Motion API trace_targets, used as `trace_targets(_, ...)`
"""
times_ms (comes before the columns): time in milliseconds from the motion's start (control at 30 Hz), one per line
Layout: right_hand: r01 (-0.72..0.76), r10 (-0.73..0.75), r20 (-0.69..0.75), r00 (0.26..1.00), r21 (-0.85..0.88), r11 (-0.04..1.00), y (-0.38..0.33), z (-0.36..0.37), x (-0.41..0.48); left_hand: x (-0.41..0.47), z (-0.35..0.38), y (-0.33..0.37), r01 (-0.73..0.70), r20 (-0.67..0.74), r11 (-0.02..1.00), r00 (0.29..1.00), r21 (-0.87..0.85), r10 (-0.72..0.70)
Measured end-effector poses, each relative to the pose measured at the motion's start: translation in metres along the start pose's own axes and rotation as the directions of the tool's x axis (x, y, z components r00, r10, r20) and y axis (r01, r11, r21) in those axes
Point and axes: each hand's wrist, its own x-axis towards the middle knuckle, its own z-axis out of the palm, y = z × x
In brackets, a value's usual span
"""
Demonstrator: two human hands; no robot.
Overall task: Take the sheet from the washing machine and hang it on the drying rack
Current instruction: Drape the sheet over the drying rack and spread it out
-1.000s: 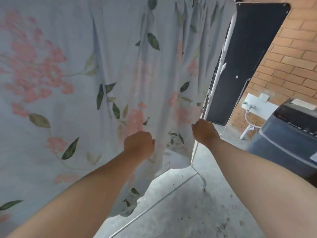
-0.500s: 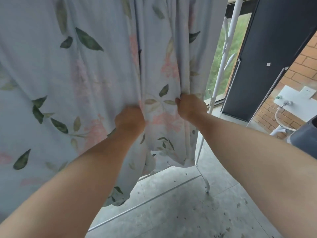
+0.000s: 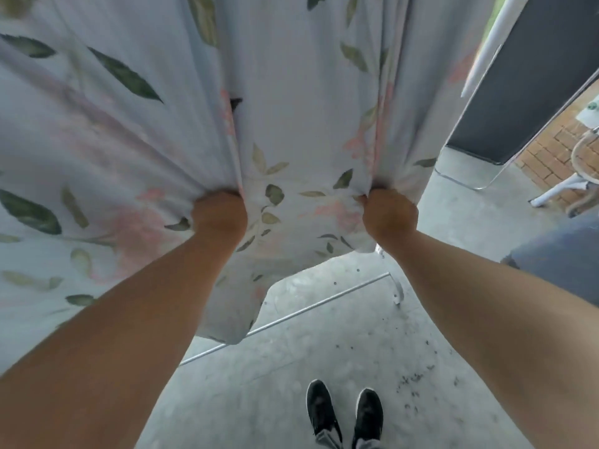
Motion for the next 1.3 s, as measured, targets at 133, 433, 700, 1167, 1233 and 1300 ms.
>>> trace_targets(133,-0.145,0.14,0.09,0.986,0.052,0.988,0.007,0.054,-0.003,0.002,0.049,0.01,-0.047,0.069,0.997,0.997,0.06,0.043)
trace_targets(433,-0.186,0.181,0.2,0.963,0.01,0.982,0.007,0.072,-0.014,-0.013,0.089,0.011,-0.05,0.172,0.997,0.984,0.065,0.038)
trace_targets(700,-0.031,0.056,0.258,0.965,-0.102,0.994,0.021,-0.005,-0.047,-0.034,0.033,0.027,-0.287,0.306,0.944,0.924,0.16,0.229)
trace_targets(1167,-0.053,0.188,-0.185,0.965,0.564,0.824,0.033,-0.21,0.007,-0.056,-0.196,0.117,-0.258,-0.301,0.92,0.939,-0.296,0.166)
trace_targets(1233,0.022,0.089,-0.197,0.976,0.502,0.864,0.039,-0.213,0.016,-0.046,-0.192,0.123,-0.187,-0.246,0.909,0.964,-0.373,0.098)
trace_targets(1300,0.103,-0.025,-0.211,0.977,0.366,0.925,0.052,-0.209,0.02,-0.041,-0.188,0.128,-0.108,-0.193,0.915,0.981,-0.39,0.034)
